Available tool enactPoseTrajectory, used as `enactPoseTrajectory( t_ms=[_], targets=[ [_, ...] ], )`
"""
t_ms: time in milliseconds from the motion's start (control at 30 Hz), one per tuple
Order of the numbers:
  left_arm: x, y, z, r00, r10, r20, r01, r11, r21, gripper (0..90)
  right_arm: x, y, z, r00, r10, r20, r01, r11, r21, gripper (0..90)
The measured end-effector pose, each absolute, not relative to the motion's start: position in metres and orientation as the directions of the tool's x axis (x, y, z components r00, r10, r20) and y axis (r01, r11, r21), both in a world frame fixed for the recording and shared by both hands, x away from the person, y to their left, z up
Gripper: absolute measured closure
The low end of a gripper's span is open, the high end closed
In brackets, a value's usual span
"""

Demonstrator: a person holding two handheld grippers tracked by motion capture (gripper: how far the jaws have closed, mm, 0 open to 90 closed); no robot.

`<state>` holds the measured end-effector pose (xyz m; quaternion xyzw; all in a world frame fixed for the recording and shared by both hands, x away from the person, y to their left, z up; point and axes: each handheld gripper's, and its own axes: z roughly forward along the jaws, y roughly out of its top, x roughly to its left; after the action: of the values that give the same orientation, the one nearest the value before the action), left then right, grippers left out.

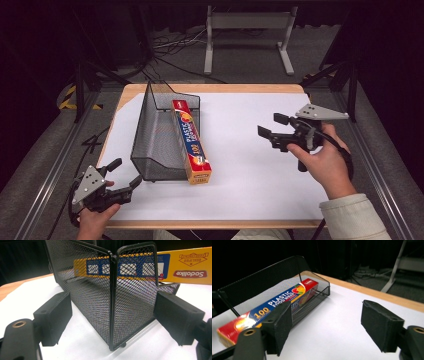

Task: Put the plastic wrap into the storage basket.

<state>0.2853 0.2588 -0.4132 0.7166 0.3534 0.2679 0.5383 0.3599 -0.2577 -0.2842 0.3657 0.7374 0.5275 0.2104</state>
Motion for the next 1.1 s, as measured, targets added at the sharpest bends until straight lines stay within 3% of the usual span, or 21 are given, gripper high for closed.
enactPoseTrajectory(
  t_ms=[233, 367, 633, 1100],
  targets=[
    [0.285, 0.258, -0.413, 0.607, 0.794, -0.001, 0.218, -0.166, 0.962, 16.4, 0.349, -0.291, -0.295, -0.683, 0.730, 0.023, 0.250, 0.204, 0.947, 20.5],
    [0.286, 0.259, -0.414, 0.608, 0.794, -0.001, 0.221, -0.168, 0.961, 16.4, 0.343, -0.307, -0.307, -0.659, 0.752, -0.008, 0.238, 0.218, 0.946, 19.9],
    [0.285, 0.257, -0.415, 0.605, 0.796, 0.007, 0.219, -0.175, 0.960, 16.4, 0.335, -0.326, -0.341, -0.626, 0.777, 0.064, 0.242, 0.116, 0.963, 19.9],
    [0.290, 0.263, -0.427, 0.607, 0.794, 0.008, 0.204, -0.165, 0.965, 16.2, 0.324, -0.344, -0.399, -0.563, 0.822, 0.086, 0.272, 0.086, 0.958, 19.1]
  ],
)
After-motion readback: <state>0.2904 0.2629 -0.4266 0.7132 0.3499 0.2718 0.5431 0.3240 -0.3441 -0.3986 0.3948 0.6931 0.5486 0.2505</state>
